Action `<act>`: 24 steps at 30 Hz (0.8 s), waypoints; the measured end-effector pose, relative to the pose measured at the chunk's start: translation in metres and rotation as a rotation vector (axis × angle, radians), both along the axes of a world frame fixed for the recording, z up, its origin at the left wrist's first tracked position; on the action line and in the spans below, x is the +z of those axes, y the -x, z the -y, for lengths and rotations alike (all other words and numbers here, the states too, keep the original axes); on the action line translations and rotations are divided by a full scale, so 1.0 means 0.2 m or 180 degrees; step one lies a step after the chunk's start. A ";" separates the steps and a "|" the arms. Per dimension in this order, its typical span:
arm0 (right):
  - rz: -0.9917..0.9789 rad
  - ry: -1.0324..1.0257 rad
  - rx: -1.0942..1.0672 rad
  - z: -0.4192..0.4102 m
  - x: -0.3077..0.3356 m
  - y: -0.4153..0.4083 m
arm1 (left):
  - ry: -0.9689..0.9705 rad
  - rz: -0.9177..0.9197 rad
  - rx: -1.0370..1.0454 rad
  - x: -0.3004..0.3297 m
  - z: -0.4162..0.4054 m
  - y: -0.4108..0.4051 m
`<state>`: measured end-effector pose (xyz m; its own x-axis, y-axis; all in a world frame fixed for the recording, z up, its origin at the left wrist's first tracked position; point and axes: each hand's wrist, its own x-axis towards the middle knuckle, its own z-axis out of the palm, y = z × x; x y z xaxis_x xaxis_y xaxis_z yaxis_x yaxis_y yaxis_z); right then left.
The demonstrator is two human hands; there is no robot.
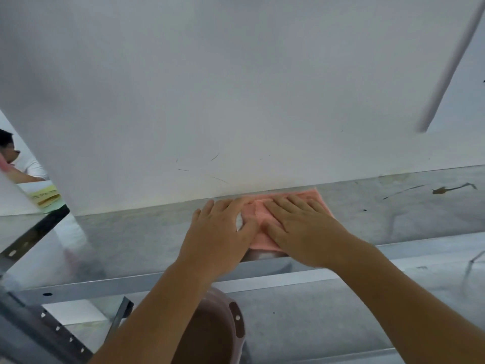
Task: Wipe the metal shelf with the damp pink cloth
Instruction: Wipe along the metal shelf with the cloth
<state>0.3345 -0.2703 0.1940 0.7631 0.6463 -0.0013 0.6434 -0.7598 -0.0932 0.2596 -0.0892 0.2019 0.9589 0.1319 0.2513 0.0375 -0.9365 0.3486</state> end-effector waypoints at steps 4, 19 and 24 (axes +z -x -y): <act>0.0007 0.0020 -0.0161 0.00 0.03 -0.05 | -0.0049 -0.0034 0.0028 -0.01 0.02 -0.03; 0.0102 -0.0124 -0.0160 0.16 -0.01 0.04 | -0.0087 -0.0100 -0.0065 -0.02 0.14 -0.08; 0.0077 -0.0193 -0.0052 0.24 -0.04 -0.03 | -0.0033 -0.0041 -0.0115 0.00 0.26 -0.10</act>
